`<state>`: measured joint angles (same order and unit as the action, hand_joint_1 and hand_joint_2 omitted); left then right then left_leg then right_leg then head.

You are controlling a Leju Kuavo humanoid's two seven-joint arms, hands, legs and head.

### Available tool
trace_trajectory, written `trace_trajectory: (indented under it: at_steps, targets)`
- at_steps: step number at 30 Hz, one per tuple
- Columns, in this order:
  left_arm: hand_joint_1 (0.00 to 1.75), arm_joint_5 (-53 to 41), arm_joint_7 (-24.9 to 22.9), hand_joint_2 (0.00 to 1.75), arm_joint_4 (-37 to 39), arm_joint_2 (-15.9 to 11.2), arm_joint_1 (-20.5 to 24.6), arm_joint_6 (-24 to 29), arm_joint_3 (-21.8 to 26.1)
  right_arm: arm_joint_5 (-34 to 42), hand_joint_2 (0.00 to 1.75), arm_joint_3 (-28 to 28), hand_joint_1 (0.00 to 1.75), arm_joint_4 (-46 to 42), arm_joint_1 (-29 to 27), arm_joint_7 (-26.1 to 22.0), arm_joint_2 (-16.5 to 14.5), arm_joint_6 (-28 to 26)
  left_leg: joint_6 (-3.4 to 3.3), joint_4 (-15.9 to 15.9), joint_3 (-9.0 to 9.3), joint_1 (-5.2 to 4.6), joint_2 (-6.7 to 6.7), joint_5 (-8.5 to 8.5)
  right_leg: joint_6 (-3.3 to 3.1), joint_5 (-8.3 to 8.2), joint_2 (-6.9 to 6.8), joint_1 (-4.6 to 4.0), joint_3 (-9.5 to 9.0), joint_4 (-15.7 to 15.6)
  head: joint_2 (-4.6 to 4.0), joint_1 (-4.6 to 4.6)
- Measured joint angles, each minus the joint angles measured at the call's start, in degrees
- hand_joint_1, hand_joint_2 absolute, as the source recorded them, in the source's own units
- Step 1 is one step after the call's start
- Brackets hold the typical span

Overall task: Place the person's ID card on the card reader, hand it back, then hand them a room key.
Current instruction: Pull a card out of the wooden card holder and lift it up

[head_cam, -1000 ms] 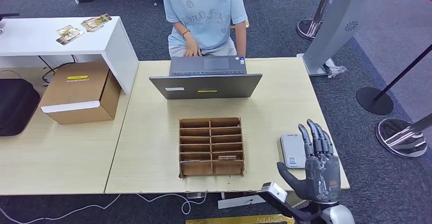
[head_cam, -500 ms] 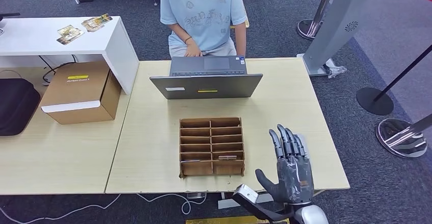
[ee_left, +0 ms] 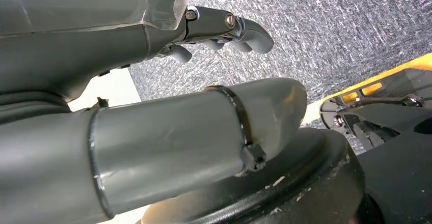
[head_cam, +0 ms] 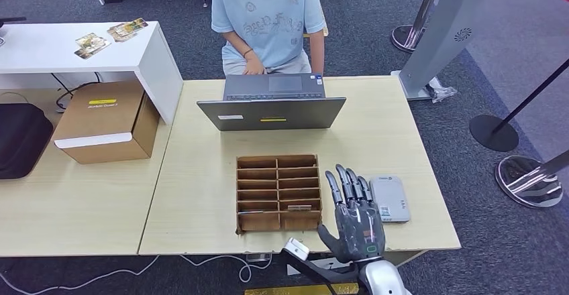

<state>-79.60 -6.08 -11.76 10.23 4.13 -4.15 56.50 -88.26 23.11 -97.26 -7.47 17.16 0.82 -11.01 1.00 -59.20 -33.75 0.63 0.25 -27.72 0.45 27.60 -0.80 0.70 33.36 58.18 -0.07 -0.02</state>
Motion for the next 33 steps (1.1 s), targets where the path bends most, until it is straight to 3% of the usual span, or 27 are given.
trace_trajectory:
  at_steps: [33]
  targets:
    - [0.0,-1.2,0.0,0.0,0.0,0.0,0.0,-0.1,-0.2,-0.8,1.75,1.8,0.0,10.0,4.8,1.8,-1.9,3.2,0.0,0.0,0.0,0.0,0.0,0.0,0.0,0.0,0.0,0.0,0.0,0.0,0.0,0.0]
